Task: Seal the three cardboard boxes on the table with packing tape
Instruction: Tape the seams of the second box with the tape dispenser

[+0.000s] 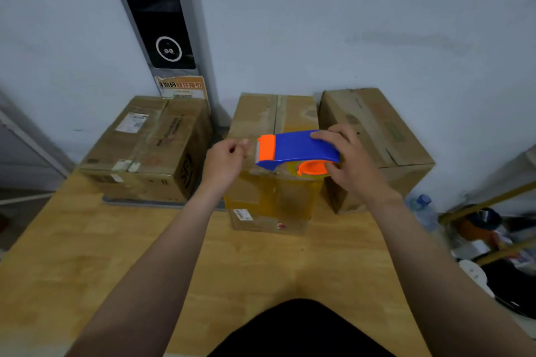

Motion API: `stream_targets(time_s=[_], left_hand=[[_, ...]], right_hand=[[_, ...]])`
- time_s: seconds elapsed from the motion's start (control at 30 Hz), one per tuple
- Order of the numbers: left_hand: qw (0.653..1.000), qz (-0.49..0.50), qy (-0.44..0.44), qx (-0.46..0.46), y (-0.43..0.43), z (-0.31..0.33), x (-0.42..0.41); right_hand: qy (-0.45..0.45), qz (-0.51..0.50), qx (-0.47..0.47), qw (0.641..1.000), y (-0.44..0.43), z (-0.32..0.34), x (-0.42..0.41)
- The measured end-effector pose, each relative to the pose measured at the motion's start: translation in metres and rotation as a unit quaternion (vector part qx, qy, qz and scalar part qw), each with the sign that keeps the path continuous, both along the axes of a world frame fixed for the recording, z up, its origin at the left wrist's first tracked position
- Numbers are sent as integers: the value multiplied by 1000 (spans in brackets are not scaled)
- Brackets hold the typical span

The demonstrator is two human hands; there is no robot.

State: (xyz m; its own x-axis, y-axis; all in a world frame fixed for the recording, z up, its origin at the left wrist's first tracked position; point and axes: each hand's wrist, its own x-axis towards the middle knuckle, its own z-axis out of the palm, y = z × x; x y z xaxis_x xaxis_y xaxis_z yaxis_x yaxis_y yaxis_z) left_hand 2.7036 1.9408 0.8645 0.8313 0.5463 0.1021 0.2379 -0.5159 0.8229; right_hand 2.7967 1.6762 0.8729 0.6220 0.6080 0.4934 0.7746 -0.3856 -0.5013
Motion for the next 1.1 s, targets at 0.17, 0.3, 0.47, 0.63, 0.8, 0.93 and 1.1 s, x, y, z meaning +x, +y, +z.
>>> stream_targets(time_s=[0.17,0.3,0.47,0.63,0.8,0.93,1.1], left_hand=[[998,57,1,-5,61,-22,-23],[997,69,23,-15,70,-53,-34],[997,76,-2,-34,69,-76,-40],[995,89,-16,-33,78,-90,-41],[991,118,-30,-62,85,-103,-40],[989,124,-42,-63,90,-107,-34],[990,115,-43,-66,93,-111,-23]], right_hand=[[-8,-50,20,999,-32,-15,11],[-33,-37,14,999,-38,-24,5],[-52,-28,-9,998,-34,-38,-3],[-78,-25,-27,996,-22,-44,-10],[-95,-49,-57,993,-3,-44,-14],[-117,-61,-74,988,1,-42,-10],[-130,-69,-87,985,5,-42,-7]])
